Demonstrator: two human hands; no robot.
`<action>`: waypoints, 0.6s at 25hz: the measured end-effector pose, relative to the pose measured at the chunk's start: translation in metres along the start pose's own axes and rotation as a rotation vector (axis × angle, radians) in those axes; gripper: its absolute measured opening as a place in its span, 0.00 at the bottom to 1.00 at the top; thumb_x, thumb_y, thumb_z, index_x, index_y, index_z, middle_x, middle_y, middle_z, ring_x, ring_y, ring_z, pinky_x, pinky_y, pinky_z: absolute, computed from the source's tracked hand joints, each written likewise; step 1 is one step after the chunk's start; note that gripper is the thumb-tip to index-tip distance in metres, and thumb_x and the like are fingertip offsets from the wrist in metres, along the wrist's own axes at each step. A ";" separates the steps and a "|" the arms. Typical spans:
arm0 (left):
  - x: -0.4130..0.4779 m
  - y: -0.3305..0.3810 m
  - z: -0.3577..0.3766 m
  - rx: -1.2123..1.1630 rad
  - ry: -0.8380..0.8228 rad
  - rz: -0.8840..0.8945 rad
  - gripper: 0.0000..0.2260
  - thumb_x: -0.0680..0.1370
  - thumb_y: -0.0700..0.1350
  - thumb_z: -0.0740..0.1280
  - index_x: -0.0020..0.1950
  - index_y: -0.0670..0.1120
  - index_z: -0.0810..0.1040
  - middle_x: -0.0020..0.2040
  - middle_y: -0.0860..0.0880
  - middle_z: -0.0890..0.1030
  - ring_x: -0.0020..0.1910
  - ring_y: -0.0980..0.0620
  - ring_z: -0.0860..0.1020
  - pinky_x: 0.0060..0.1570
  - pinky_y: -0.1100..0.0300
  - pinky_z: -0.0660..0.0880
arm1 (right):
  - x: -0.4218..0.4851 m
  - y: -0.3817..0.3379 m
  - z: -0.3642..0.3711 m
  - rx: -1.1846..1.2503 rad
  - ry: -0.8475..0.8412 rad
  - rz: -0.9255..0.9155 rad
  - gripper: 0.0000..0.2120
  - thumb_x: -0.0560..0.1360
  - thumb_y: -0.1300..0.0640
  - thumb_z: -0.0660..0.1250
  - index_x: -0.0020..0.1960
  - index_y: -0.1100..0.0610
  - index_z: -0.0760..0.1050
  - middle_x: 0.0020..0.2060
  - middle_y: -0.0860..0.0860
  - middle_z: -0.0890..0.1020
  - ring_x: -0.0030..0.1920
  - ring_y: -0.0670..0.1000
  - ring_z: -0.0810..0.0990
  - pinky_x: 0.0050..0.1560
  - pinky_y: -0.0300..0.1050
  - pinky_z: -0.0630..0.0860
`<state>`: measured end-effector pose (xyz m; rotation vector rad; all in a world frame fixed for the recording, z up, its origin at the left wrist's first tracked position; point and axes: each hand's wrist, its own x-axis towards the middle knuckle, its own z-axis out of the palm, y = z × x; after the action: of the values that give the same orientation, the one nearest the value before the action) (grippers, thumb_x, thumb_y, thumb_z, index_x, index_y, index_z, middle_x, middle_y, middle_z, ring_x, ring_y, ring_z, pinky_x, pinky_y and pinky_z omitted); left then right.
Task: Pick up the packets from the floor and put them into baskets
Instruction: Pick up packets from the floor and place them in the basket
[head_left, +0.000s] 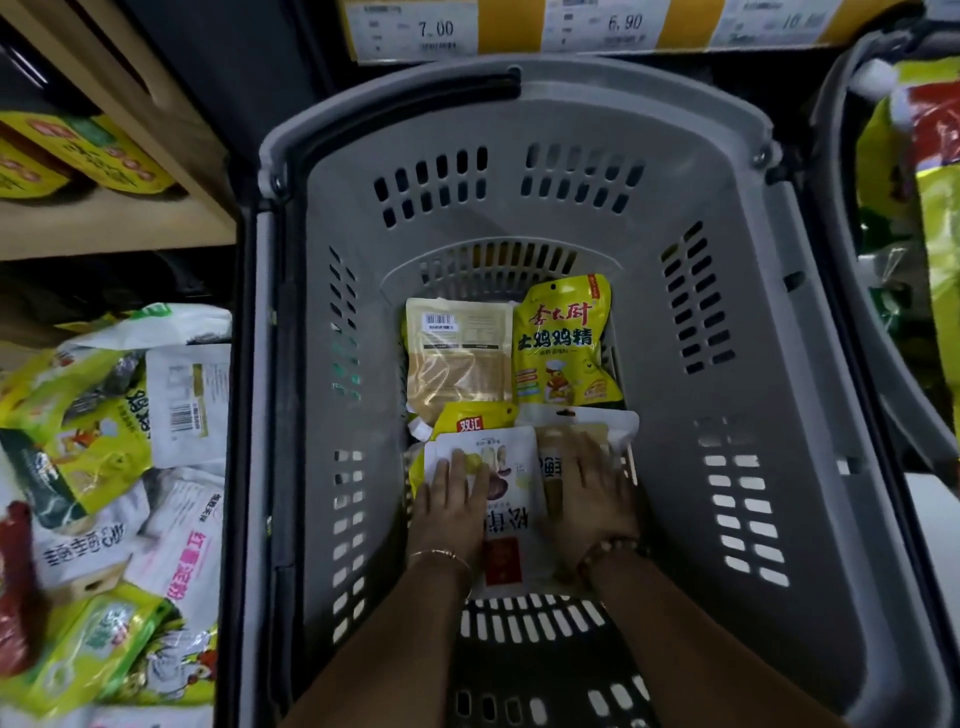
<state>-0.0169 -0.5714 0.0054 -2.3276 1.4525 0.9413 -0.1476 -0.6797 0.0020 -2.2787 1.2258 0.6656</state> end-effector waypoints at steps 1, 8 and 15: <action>0.001 0.000 0.002 0.008 -0.018 -0.025 0.26 0.83 0.44 0.50 0.77 0.47 0.41 0.77 0.40 0.40 0.76 0.40 0.43 0.72 0.46 0.49 | 0.002 0.004 0.008 -0.051 -0.085 0.013 0.53 0.68 0.32 0.62 0.72 0.51 0.27 0.72 0.50 0.30 0.73 0.55 0.32 0.70 0.57 0.31; 0.004 0.006 0.013 0.066 0.125 0.038 0.22 0.55 0.51 0.79 0.46 0.47 0.85 0.48 0.43 0.84 0.46 0.44 0.83 0.36 0.58 0.81 | 0.019 0.013 0.036 -0.095 -0.209 0.069 0.62 0.57 0.20 0.56 0.63 0.51 0.16 0.61 0.49 0.17 0.71 0.53 0.26 0.66 0.66 0.33; 0.004 0.007 -0.007 0.024 -0.017 -0.118 0.21 0.82 0.42 0.47 0.75 0.39 0.54 0.71 0.27 0.50 0.71 0.38 0.64 0.65 0.51 0.67 | 0.016 0.006 0.026 -0.114 -0.263 0.074 0.62 0.61 0.24 0.61 0.71 0.52 0.24 0.67 0.51 0.22 0.72 0.54 0.28 0.68 0.67 0.36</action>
<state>-0.0193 -0.5808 0.0091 -2.3525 1.2965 0.9044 -0.1497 -0.6768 -0.0285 -2.1579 1.1745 1.0509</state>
